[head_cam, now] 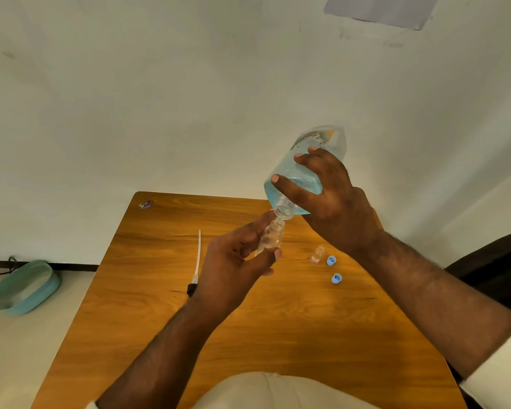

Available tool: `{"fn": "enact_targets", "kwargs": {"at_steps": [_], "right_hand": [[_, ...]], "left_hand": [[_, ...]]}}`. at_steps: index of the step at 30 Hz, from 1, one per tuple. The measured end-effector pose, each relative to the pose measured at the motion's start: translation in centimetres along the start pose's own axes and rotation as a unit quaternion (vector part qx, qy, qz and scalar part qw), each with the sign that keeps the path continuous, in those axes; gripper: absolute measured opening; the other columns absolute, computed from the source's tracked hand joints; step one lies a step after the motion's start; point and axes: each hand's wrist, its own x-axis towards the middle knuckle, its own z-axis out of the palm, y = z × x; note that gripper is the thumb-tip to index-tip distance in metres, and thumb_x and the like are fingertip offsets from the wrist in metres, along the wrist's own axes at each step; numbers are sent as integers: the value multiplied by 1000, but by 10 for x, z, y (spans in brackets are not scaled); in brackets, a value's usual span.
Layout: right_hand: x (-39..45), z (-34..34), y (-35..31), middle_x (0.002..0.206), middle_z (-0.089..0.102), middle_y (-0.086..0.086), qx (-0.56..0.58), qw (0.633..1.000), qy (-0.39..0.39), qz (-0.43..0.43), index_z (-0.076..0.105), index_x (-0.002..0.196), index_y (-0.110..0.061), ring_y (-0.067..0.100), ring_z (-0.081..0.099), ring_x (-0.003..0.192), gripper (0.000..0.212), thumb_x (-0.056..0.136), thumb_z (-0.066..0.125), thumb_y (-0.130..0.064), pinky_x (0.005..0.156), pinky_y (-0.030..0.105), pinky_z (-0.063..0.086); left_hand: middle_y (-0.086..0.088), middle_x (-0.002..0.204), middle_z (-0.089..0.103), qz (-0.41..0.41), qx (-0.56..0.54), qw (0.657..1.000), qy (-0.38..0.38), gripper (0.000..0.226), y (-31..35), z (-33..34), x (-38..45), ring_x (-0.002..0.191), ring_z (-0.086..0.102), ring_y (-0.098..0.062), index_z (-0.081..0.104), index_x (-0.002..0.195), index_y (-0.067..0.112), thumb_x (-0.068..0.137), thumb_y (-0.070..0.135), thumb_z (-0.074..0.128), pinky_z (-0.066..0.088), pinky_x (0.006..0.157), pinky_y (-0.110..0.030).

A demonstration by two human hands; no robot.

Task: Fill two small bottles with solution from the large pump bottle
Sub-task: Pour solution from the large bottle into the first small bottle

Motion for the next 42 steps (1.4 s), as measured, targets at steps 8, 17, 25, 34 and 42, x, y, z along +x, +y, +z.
{"fn": "enact_targets", "kwargs": {"at_steps": [8, 17, 25, 34, 42], "right_hand": [[2, -2, -1, 130, 43, 20, 1, 1000, -1, -2, 39, 135, -25, 40, 40, 126, 67, 79, 73, -10, 71, 48, 58], [5, -2, -1, 129, 49, 22, 1, 1000, -8, 3, 38, 136, -27, 40, 41, 127, 68, 80, 72, -9, 70, 49, 59], [7, -2, -4, 133, 35, 15, 4, 1000, -2, -9, 36, 137, -27, 40, 38, 129, 65, 82, 68, -11, 67, 49, 59], [12, -2, -6, 131, 43, 18, 4, 1000, -6, -7, 39, 135, -27, 40, 39, 128, 65, 81, 69, -10, 64, 46, 60], [15, -2, -6, 129, 51, 23, 6, 1000, -16, 5, 38, 136, -27, 41, 40, 127, 70, 78, 73, -8, 65, 48, 59]], "left_hand": [[28, 114, 67, 1, 5, 1000, -1, 60, -2, -3, 1, 113, 66, -11, 57, 120, 44, 81, 0, 73, 63, 71, -42], [33, 112, 66, 4, 13, 1000, 5, 60, -1, -3, 2, 113, 65, -8, 57, 122, 40, 81, 0, 73, 63, 72, -42], [34, 112, 66, 20, 30, 999, 13, 62, -1, -5, 2, 109, 67, -10, 56, 121, 45, 82, 0, 72, 63, 71, -43], [36, 106, 67, 21, 30, 998, 42, 59, -2, -5, 4, 106, 67, -2, 58, 117, 45, 80, 1, 74, 63, 73, -42], [36, 102, 68, 15, 9, 999, 38, 59, 2, -5, 4, 105, 68, -5, 58, 115, 44, 81, 0, 73, 63, 71, -43]]}}
